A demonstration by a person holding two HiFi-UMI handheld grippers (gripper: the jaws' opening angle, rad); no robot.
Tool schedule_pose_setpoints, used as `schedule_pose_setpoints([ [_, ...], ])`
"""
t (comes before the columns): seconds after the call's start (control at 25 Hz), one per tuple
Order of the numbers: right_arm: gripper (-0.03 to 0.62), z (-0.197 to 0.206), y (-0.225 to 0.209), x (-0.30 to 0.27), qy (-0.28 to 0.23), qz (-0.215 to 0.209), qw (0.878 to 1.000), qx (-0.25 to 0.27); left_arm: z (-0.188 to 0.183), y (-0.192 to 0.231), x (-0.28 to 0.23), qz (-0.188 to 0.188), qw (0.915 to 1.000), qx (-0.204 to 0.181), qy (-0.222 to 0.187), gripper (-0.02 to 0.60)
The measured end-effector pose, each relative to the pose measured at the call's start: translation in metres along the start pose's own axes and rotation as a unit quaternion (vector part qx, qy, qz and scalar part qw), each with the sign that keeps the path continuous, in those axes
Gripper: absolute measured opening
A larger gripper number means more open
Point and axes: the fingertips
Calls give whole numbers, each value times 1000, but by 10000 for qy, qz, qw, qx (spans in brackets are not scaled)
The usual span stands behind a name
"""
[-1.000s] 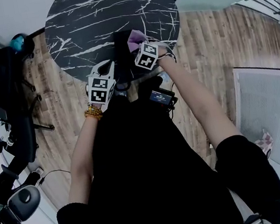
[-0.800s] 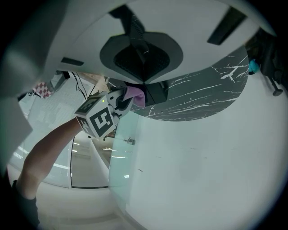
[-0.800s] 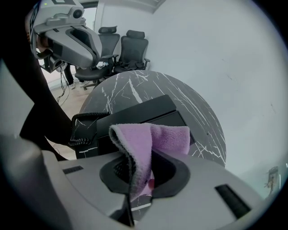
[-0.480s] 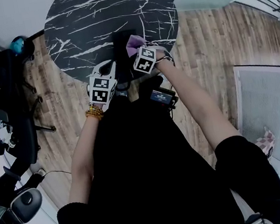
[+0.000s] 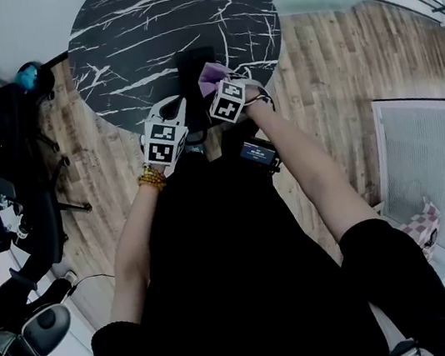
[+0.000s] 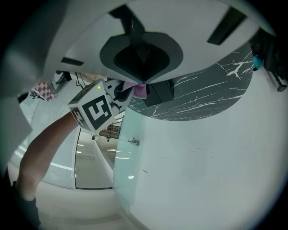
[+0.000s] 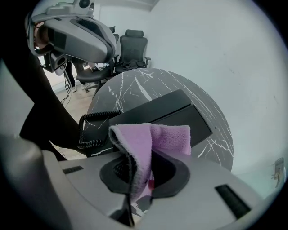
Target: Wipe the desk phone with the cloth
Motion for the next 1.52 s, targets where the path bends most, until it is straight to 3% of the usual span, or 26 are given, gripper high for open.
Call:
schedule_pose_setpoints([
  [1.52, 58, 8, 52, -5, -73, -454, 9989, -109, 9, -1, 1, 52, 9999, -21, 150, 14],
])
Point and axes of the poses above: the fingertips, and each gripper's own axes: x backward along the fingers, y to its left, z out of its underside, and after that the axes turned 15 degrees about -y, right-handed
